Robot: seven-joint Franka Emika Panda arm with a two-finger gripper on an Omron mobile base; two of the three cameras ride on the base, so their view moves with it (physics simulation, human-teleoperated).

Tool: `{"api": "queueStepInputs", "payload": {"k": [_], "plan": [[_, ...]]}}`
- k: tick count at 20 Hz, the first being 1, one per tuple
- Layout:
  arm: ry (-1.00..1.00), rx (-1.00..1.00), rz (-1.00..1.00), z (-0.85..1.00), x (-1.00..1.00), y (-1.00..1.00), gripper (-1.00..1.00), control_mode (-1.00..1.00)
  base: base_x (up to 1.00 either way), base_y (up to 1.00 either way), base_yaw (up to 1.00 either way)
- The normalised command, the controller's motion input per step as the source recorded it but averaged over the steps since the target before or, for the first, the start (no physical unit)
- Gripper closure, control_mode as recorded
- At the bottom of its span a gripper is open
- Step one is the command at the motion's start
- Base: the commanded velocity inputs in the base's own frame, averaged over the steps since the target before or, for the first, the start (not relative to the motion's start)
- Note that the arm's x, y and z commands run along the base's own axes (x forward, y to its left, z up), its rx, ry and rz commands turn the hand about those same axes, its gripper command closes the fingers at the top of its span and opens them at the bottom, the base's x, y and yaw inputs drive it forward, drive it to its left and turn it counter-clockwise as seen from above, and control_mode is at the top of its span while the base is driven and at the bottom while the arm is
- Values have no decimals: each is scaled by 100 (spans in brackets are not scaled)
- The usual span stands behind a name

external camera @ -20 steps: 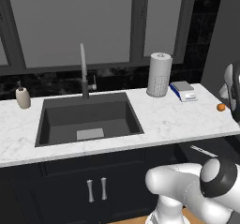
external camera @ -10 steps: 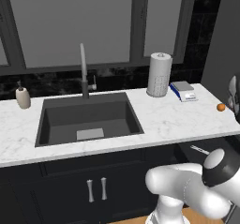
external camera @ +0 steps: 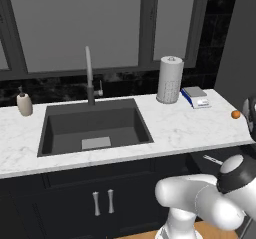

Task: Pick the tongs from the drawer and place it on the counter.

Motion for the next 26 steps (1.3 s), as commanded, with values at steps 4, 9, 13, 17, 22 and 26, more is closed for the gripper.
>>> {"api": "queueStepInputs", "payload": {"k": [4, 9, 13, 17, 22, 26], "plan": [[0, -10, -3, -60, -7, -19, -100, -100, 0, 0, 0], [5, 0, 1, -42, -28, 9, -100, -100, 0, 0, 0], [8, 1, 16, -38, -25, 28, -100, -100, 0, 0, 0], [11, 6, 28, -49, 4, 29, -100, -100, 0, 0, 0], [21, 11, 32, -34, 51, 4, -100, -100, 0, 0, 0], [5, 1, 4, -31, 7, -3, -100, -100, 0, 0, 0]]}}
